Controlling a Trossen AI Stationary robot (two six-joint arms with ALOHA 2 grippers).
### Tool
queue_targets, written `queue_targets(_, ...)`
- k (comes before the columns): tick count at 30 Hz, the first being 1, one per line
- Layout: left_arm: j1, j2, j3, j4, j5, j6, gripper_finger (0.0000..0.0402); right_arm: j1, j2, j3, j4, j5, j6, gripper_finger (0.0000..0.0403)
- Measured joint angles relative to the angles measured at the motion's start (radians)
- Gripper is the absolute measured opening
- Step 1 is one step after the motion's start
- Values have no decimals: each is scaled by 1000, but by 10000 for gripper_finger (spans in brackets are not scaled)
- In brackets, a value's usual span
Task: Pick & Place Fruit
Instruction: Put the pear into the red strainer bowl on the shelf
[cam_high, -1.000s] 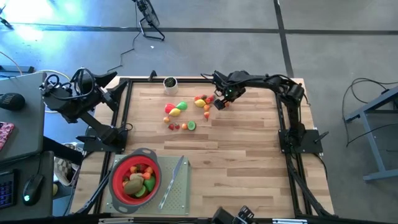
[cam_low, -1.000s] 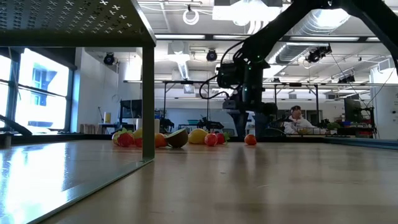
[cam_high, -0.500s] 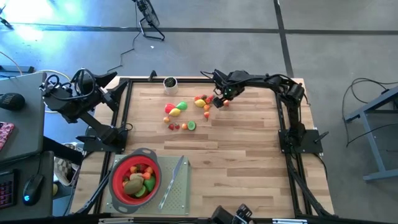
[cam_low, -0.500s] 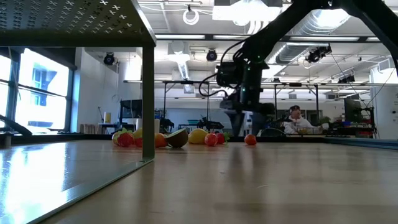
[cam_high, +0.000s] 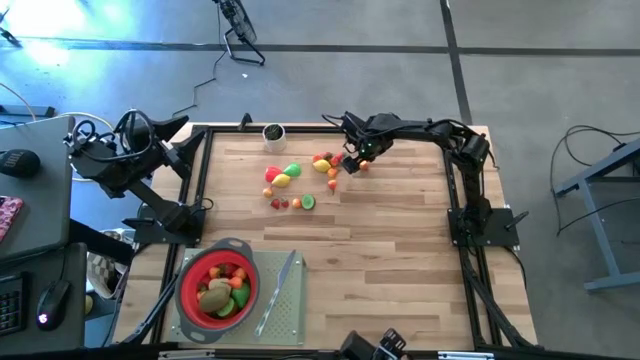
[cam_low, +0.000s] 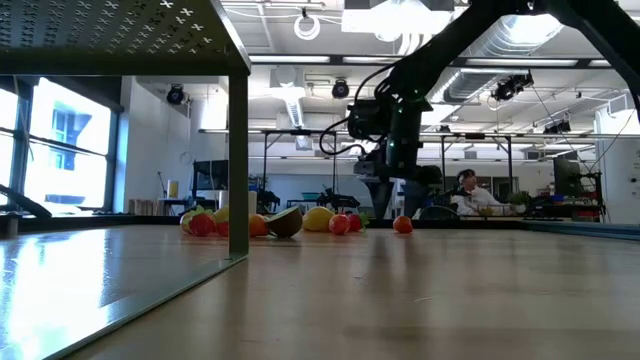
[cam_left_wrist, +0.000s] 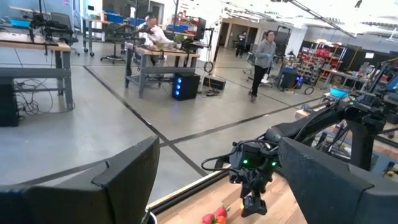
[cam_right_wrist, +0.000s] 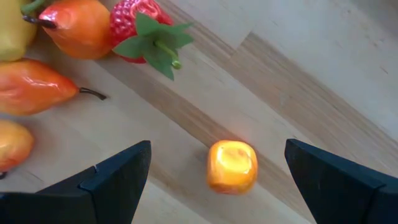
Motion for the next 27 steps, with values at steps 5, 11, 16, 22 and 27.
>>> queue_targets(5,0,0,0,0,0,1,321,0,0,0,-34,-2,0,362)
queue_targets(11,0,0,0,-8,0,2,321,0,0,0,-37,2,-1,362)
queue_targets(16,0,0,0,-11,0,2,321,0,0,0,-34,1,0,362)
queue_targets(22,0,0,0,-38,0,2,321,0,0,0,-30,-5,-30,362)
queue_targets(27,0,0,0,-77,16,2,321,0,0,0,-28,-5,-99,362)
